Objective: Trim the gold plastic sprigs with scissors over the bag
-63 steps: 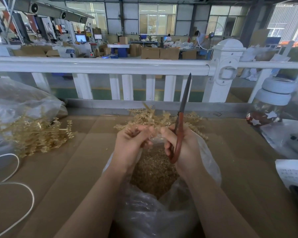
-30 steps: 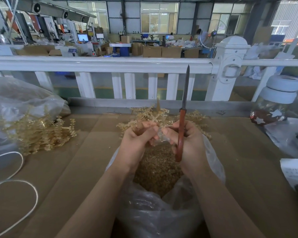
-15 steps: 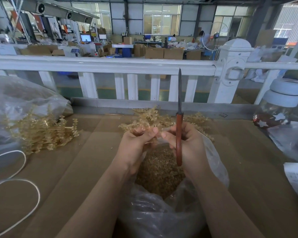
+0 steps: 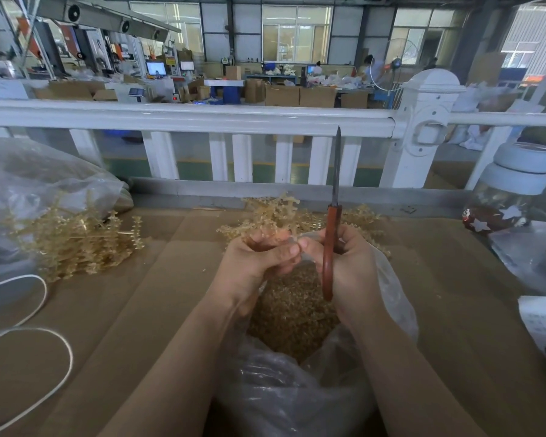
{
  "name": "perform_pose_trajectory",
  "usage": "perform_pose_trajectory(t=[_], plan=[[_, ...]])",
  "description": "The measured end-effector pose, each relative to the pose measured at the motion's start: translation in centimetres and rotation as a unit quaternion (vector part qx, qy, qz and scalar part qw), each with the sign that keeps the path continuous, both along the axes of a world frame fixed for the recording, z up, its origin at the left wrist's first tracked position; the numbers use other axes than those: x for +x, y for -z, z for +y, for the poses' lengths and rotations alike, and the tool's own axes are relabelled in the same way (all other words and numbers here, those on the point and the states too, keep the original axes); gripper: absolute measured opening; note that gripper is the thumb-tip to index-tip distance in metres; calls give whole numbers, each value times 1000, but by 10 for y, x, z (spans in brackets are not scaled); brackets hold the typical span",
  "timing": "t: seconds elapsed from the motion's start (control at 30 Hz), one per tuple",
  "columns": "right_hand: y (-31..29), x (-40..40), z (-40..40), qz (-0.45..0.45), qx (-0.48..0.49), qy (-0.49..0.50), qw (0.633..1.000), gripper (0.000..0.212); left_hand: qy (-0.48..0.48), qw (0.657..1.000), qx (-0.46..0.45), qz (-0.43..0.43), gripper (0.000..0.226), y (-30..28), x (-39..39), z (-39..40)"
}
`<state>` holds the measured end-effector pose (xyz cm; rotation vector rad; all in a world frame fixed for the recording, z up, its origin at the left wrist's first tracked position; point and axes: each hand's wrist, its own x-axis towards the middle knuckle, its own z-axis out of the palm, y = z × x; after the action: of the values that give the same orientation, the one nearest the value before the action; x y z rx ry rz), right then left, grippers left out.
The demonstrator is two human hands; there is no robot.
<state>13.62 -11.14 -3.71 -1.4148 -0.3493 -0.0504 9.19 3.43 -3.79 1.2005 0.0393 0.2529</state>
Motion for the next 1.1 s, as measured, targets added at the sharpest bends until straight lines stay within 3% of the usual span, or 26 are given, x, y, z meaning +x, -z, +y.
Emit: perform_pose_trajectory(t=[0.3,0.47,0.73,0.87,1.1], plan=[[-2,4,1,4,-54,13,998,31,12,1000,10,7,16,-2,-3,-3],[-1,7,-3,-6,-134,40,990,38,-58,994,-89,26,13,-4,-1,-2],[-4,-1,-6,-84,-322,43,942,60,-95,986,-129,54,5,-3,-1,-1],[-14,-8,-13,-124,-389,56,911,87,-94,983,-151,53,8,-3,-2,2],[-21,-10,-25,-161,-509,36,845,68,-95,979,-180,9,6,-2,-1,5]])
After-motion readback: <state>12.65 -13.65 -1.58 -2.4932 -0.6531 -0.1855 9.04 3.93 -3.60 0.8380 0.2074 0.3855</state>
